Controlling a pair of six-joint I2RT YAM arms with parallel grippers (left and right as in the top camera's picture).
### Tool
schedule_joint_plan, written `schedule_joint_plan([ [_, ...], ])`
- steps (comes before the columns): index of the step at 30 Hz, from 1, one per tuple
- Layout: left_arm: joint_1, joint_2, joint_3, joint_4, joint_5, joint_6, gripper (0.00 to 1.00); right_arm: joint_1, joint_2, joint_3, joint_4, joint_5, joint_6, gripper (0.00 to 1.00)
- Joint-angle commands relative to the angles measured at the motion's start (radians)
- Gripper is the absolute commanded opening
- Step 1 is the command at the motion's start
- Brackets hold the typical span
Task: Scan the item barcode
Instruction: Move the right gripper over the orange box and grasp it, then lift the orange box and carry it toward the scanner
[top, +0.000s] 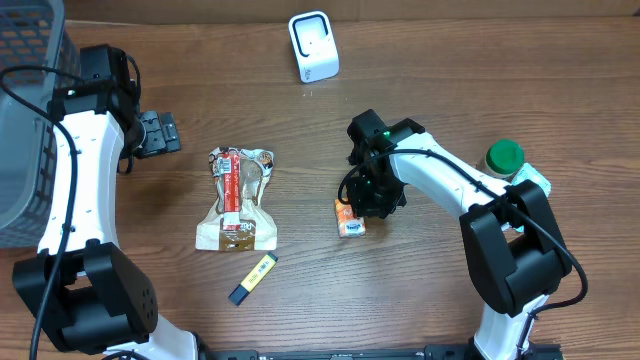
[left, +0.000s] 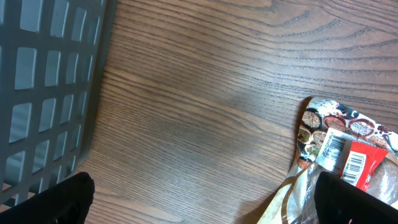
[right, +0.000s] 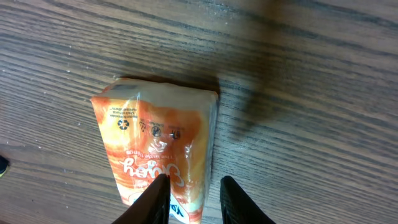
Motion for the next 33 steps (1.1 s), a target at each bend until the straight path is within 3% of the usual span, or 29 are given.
schedule_joint_plan([
  [1,-0.003,0.0,0.002,0.001,0.002,0.018,1.0,0.005,-0.012,-0.006,0.004,-0.009,0.005,0.27],
  [17,-0.003,0.0,0.002,0.001,0.002,0.018,1.0,0.005,-0.012,-0.117,0.104,-0.021,0.027,0.27],
  [19,-0.003,0.0,0.002,0.001,0.002,0.018,1.0,0.005,-0.012,-0.117,0.105,-0.048,0.026,0.23],
  [21,-0.003,0.0,0.002,0.001,0.002,0.018,1.0,0.003,-0.012,-0.114,0.115,-0.089,0.026,0.07],
  [22,-0.003,0.0,0.002,0.001,0.002,0.018,1.0,-0.001,-0.012,-0.108,0.117,-0.114,0.026,0.04],
  [27,-0.003,0.0,0.002,0.001,0.002,0.018,1.0,-0.033,-0.018,-0.09,0.134,-0.225,0.003,0.04],
  [33,-0.003,0.0,0.002,0.001,0.002,0.018,1.0,-0.122,-0.078,-0.083,0.129,-0.532,-0.163,0.04],
])
